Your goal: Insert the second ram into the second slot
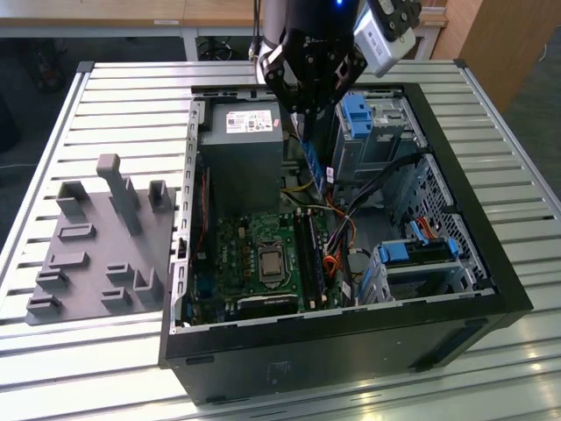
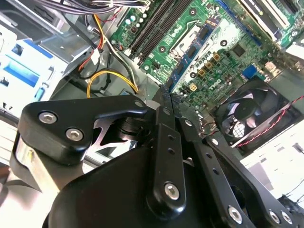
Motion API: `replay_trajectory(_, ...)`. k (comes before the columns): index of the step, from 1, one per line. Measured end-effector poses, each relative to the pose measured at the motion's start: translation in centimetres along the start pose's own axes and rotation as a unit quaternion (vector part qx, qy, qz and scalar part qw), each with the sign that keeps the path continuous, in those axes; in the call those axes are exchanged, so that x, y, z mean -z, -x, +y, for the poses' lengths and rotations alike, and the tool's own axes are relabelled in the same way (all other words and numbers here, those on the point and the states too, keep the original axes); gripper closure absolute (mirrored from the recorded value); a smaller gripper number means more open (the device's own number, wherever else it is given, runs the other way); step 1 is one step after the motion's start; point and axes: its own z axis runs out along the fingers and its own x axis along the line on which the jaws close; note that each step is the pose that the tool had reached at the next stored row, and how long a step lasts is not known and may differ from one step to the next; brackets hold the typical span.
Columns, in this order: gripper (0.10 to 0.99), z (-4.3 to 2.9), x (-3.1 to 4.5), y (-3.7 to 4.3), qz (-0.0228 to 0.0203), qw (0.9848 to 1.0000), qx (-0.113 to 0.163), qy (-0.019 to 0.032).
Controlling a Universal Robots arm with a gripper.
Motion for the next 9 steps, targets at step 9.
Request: replay_trajectory(9,0.965,0.0,-0.07,0.0,-0.0013,0.9991,-0.043,-0.0004)
